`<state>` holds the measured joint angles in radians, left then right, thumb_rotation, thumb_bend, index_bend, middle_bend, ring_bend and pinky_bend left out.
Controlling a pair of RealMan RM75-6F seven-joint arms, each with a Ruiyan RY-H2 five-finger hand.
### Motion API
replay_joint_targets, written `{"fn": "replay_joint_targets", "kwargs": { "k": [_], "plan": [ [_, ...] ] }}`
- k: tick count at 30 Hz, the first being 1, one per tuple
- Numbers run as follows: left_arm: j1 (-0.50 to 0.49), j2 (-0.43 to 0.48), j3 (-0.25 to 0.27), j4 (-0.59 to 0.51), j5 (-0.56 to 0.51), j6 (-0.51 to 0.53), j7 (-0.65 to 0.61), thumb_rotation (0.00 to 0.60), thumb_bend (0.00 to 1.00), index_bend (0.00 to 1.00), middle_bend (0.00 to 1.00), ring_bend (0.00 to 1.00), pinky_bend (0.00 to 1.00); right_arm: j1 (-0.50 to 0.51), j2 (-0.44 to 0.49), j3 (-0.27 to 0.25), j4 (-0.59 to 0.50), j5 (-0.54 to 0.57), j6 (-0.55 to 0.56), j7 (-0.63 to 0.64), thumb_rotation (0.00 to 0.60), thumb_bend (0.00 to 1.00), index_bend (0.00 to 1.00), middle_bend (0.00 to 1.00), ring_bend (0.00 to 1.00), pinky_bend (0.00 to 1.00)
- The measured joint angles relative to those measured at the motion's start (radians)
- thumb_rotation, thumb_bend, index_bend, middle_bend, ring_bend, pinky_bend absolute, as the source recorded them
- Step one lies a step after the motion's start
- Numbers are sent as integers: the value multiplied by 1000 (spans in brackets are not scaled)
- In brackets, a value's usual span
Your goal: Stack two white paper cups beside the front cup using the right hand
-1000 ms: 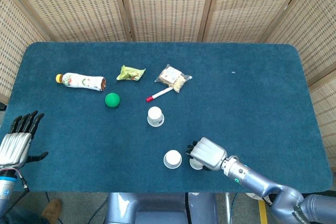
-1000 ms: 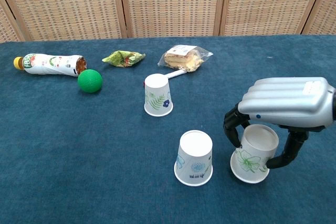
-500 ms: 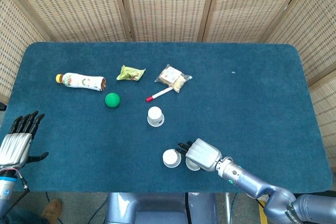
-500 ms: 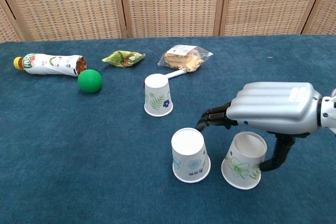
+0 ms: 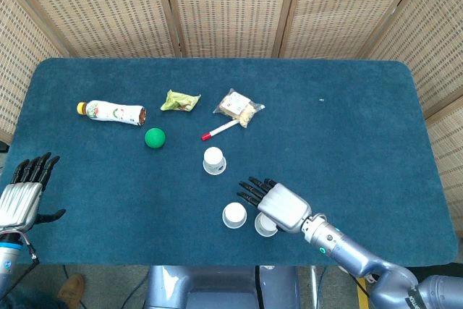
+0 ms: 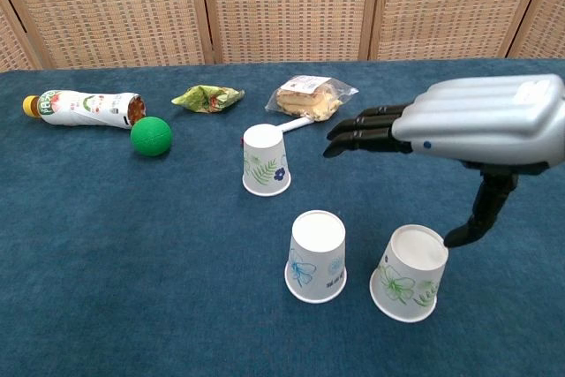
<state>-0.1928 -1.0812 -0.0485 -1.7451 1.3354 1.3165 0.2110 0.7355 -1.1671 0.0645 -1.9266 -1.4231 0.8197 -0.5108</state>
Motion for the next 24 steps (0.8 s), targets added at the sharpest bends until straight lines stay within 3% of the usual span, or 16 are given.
{"fn": "replay_joint_targets", "kwargs": {
  "k": [6,11,18,24],
  "plan": [
    [-3,0,-2,3,-8,-5,-1,600,0,0,0,0,0,41,48,84,-21,127,-5,-26,600,0,0,0,46,248],
    [-8,-3,-7,8,-24,-16,1,600,0,0,0,0,0,102,35,147,31,265,-26,-13,600,0,0,0,46,224],
    [-14,-14,-17,17,-52,-19,22,600,0,0,0,0,0,231,-102,209,253,471,-103,36,600,0,0,0,50,223],
    [-24,-19,-26,25,-85,-40,29,600,0,0,0,0,0,348,-263,223,434,563,-182,72,600,0,0,16,57,224]
  ]
}}
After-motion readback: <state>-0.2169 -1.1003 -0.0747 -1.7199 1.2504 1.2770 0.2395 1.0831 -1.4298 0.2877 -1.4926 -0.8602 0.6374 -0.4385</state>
